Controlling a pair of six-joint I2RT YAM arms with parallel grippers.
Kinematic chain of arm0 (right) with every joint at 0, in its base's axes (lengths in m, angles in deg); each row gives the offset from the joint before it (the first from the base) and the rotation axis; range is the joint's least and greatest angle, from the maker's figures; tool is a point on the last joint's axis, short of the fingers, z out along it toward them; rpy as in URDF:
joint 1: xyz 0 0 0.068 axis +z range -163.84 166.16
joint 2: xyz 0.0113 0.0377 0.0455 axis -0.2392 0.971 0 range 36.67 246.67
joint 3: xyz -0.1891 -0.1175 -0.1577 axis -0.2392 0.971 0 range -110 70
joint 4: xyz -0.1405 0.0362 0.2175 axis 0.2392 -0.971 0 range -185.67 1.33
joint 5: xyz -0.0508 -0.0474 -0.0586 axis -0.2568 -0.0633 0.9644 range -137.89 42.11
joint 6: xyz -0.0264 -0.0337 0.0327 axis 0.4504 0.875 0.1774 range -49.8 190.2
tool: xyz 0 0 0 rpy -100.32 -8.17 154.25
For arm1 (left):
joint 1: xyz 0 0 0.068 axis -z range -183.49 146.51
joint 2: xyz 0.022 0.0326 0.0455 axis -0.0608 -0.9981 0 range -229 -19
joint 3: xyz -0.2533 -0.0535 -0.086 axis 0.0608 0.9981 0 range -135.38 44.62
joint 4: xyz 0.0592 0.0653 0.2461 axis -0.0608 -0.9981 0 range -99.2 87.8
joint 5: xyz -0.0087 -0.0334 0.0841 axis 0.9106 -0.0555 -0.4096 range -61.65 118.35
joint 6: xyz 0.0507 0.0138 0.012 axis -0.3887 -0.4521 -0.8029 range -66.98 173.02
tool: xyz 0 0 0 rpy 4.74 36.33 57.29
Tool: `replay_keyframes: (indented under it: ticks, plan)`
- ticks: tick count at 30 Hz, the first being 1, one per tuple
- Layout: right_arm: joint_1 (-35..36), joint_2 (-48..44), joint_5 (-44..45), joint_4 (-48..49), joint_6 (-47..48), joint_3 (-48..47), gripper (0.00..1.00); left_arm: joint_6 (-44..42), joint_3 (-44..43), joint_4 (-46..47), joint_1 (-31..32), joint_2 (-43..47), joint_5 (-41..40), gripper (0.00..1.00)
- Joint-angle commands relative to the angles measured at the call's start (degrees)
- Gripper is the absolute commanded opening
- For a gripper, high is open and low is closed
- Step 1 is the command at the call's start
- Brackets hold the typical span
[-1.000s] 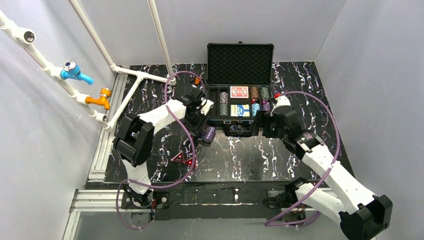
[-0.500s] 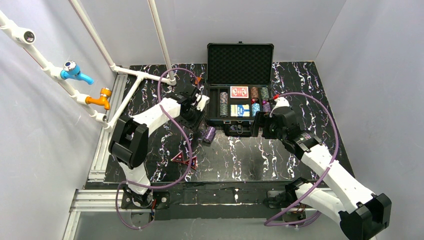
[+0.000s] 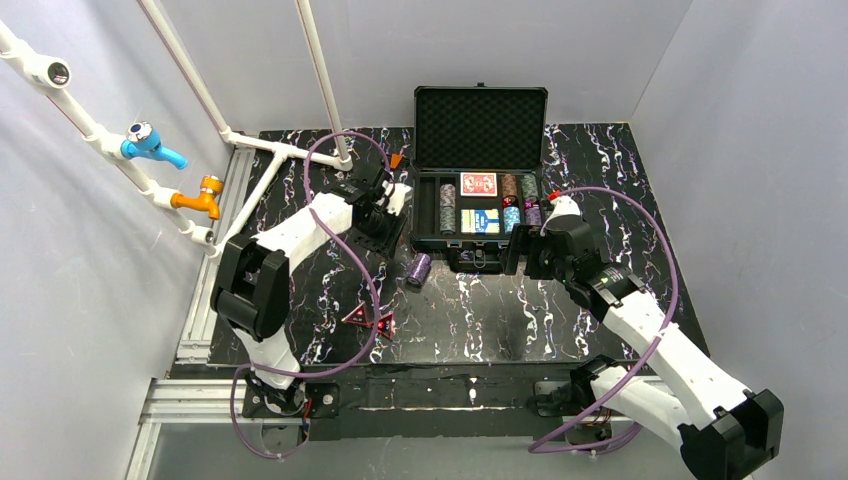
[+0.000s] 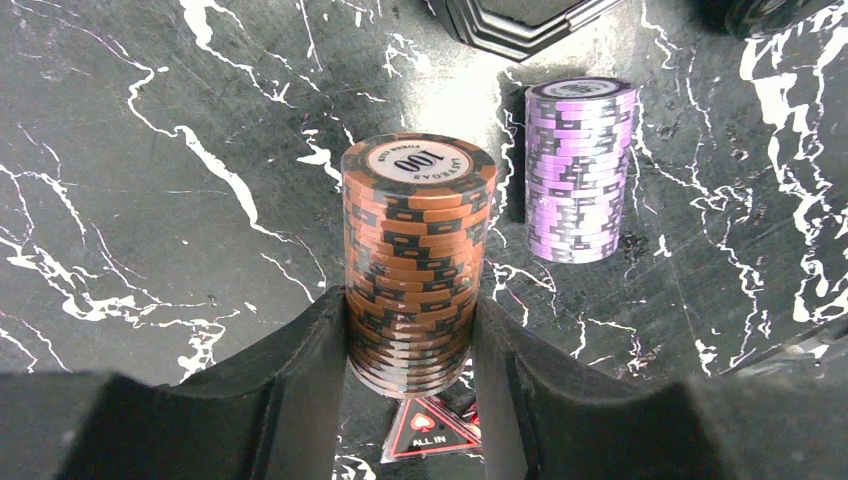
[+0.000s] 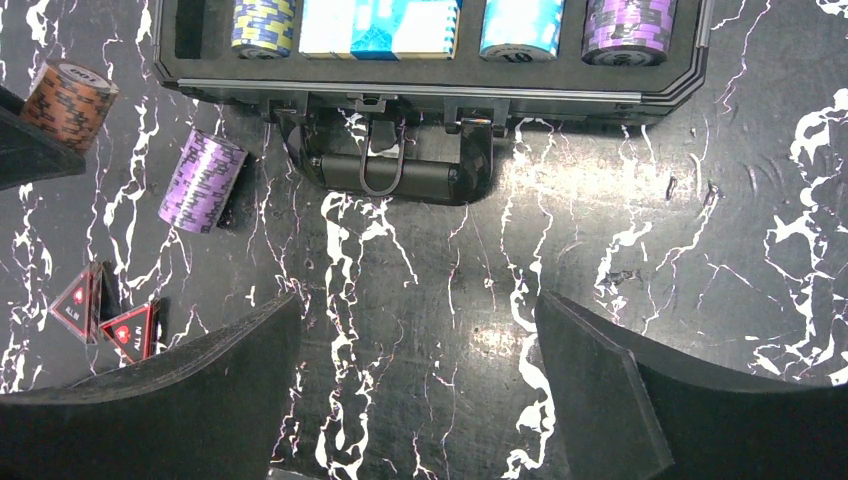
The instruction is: Pack up texas hold em set
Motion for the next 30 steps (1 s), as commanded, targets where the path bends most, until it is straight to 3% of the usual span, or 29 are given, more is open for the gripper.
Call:
replay_keyframes:
  ticks: [1, 17, 30]
  plan:
    - [0.0, -1.2, 0.7, 2.6, -0.4, 0.0, 0.94, 0.9, -4.4, -1.3, -0.8, 5.3, 2.8, 0.00]
    - [0.0, -2.8, 3.7, 5.0, -2.0, 0.9, 0.94, 8.7, -18.3, -5.9, -0.9, -0.2, 2.7, 0.00]
    - [-0.1, -4.1, 4.3, 3.9, -1.9, 0.9, 0.94, 18.1, -36.5, -6.8, 0.1, -15.7, 0.6, 0.00]
